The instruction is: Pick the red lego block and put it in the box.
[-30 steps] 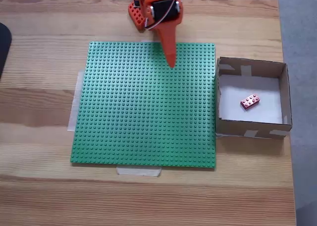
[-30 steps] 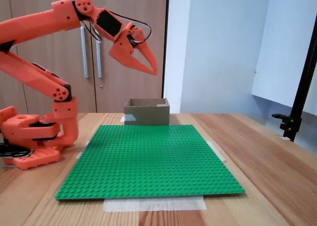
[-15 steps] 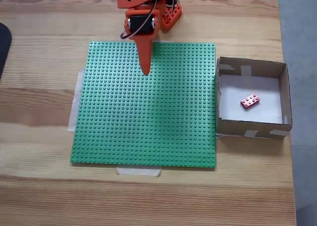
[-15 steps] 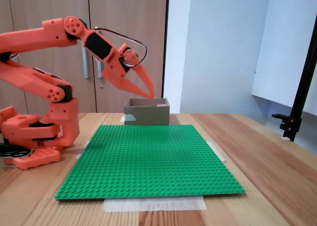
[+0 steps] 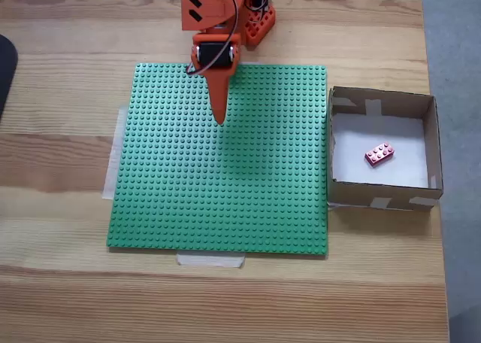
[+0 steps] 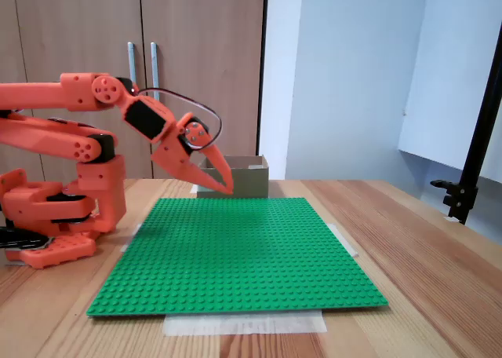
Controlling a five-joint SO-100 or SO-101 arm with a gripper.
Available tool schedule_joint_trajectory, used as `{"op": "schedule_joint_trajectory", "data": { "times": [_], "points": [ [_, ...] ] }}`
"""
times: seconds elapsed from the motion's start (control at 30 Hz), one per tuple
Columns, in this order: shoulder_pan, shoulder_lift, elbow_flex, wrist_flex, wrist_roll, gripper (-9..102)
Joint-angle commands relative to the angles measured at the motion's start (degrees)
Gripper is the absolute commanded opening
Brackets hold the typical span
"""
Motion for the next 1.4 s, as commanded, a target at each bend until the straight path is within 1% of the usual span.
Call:
{"op": "schedule_joint_trajectory", "data": {
  "times": [0.0, 0.3, 0.7, 1.37],
  "points": [
    [0.4, 2.8, 2.6, -1.1, -0.2, -1],
    [0.4, 10.2, 10.8, -0.8, -0.7, -1],
    [0.7, 12.2, 17.1, -0.4, -1.7, -1],
    [1.5, 12.2, 20.2, -1.8, -2.2, -1]
  ]
}}
